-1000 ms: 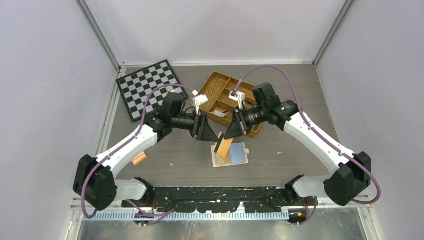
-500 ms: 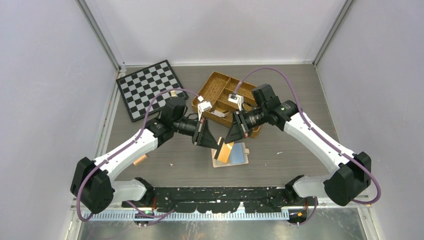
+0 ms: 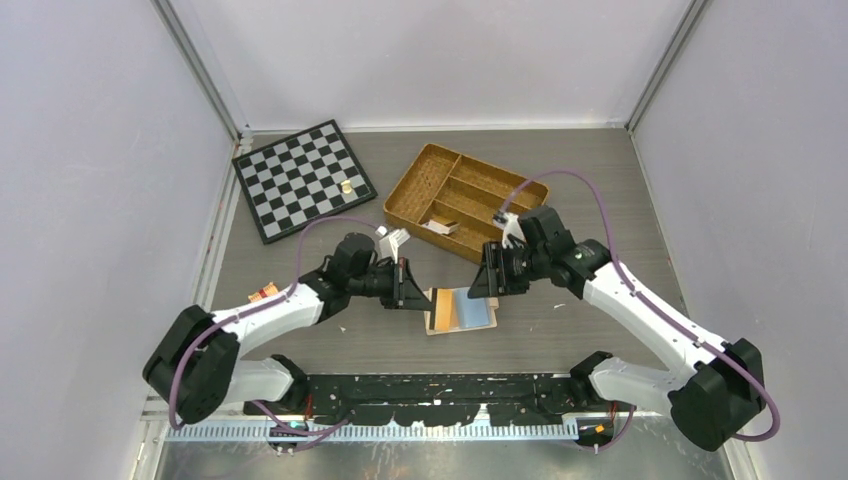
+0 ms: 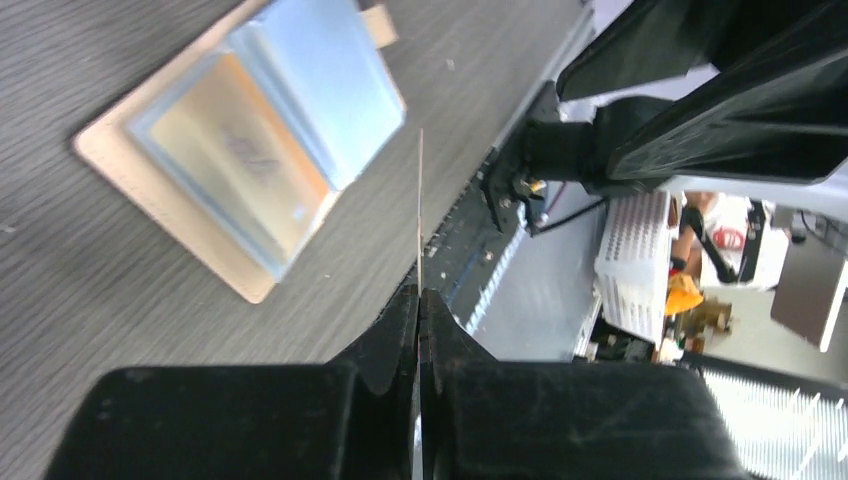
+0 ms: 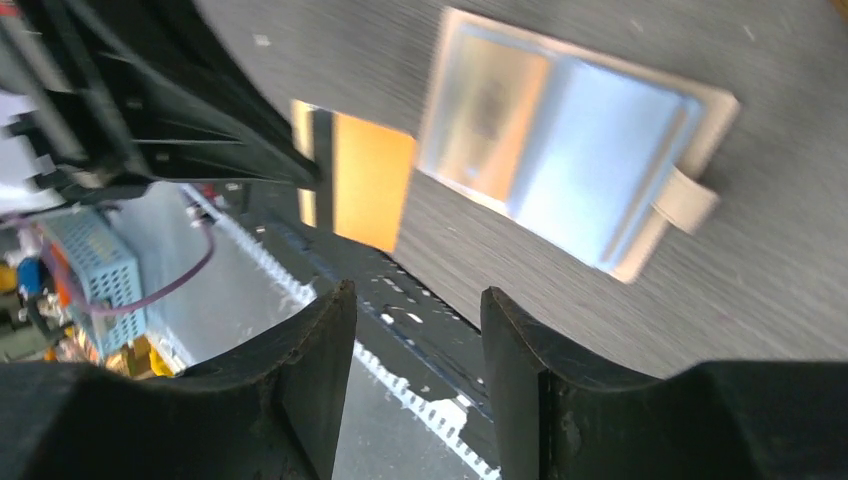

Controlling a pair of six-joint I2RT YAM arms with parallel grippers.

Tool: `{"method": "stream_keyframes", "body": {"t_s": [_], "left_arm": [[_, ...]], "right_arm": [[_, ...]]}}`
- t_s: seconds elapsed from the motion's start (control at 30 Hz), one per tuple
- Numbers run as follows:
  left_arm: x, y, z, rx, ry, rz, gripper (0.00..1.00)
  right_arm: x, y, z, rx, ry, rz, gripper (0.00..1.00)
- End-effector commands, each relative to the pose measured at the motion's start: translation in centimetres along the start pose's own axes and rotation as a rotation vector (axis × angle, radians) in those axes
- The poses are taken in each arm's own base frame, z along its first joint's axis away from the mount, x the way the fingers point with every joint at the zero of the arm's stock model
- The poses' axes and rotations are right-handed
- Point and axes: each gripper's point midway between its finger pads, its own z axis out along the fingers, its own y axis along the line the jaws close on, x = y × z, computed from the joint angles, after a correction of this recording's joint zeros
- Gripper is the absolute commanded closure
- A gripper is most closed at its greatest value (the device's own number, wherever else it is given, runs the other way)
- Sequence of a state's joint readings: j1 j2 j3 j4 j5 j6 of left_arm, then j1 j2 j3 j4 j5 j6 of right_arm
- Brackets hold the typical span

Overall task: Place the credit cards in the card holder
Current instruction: Insert the credit card into the card holder.

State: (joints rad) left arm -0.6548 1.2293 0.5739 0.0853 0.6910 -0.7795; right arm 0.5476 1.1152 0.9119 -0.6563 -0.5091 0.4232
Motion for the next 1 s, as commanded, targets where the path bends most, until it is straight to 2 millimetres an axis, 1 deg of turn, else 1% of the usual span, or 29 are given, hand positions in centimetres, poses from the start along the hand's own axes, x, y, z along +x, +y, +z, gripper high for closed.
{"method": "stream_keyframes", "body": {"t_s": [0.0, 0.1, 0.17, 0.33, 0.57, 0.8, 0.97], "left_arm": [[-2.2, 0.9, 2.0, 0.0, -0.142, -0.111, 1.0], [-1.2, 2.3, 3.5, -0.02, -0.119, -0.14, 1.0], [-0.6, 3.3, 4.5, -0.041, -0.098, -0.158, 1.0], [-0.2, 4.6, 5.9, -0.028, -0.097, -0.2, 1.0], [0.2, 6.0, 6.4, -0.064, -0.105, -0.228, 1.0], [0.4, 6.7, 6.7, -0.078, -0.105, -0.234, 1.0], [0.5, 6.9, 6.7, -0.084, -0.106, -0.239, 1.0]], "right_arm": [[1.0, -4.0, 1.8, 0.141, -0.077, 0.183, 0.46], [2.6, -5.7, 2.9, 0.166, -0.079, 0.24, 0.48], [2.9, -6.6, 3.3, 0.189, -0.086, 0.25, 0.49], [3.5, -8.5, 4.4, 0.241, -0.082, 0.263, 0.54], [4.2, -10.3, 5.7, 0.284, -0.066, 0.276, 0.58], [4.5, -11.2, 6.5, 0.296, -0.057, 0.285, 0.59], [5.0, -12.1, 6.7, 0.321, -0.043, 0.283, 0.59]]}}
